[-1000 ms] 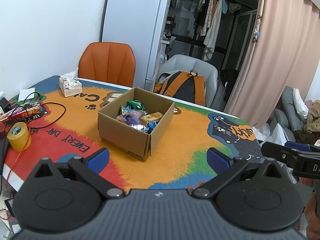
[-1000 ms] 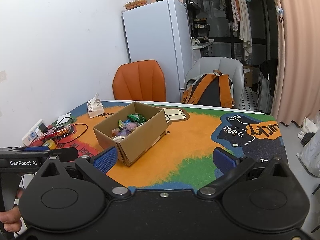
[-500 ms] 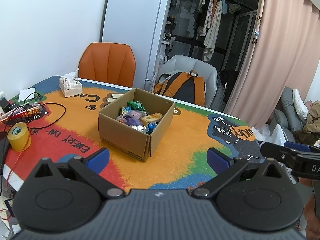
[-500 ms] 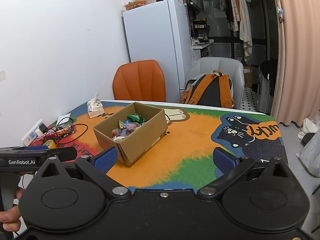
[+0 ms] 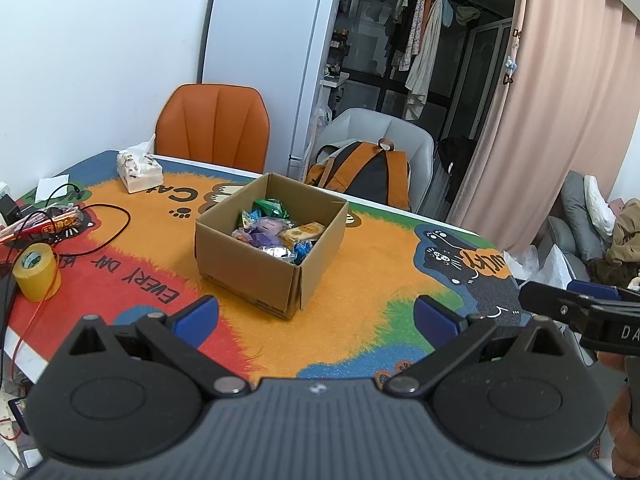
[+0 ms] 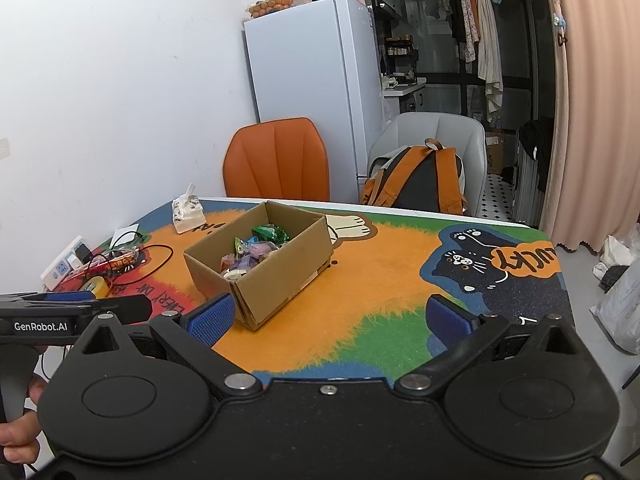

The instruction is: Organize snacks

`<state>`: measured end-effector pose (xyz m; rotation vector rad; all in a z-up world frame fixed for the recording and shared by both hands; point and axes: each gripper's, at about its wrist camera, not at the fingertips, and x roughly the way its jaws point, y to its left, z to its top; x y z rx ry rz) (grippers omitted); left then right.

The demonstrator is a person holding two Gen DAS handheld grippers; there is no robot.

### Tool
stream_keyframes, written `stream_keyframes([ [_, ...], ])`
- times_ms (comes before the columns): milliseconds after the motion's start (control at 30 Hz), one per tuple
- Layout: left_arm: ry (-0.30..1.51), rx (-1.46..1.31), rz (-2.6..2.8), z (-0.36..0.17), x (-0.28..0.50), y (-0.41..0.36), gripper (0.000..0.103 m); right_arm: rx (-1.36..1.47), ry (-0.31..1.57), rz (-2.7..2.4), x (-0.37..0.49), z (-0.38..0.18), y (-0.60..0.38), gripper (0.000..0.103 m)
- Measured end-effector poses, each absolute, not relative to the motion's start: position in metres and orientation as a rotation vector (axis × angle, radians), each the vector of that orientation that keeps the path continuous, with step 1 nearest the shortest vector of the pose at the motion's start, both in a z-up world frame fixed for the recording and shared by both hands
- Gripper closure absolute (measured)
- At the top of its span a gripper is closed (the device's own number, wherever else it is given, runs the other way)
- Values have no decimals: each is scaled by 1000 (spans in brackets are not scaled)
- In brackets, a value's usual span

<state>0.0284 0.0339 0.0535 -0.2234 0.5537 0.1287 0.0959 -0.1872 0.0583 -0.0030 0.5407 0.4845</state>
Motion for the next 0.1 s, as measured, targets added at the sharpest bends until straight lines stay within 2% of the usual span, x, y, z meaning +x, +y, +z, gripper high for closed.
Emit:
stream_keyframes([
  [100, 556, -225, 127, 53, 29, 34, 0, -2, 541, 485, 96, 58, -187, 0],
])
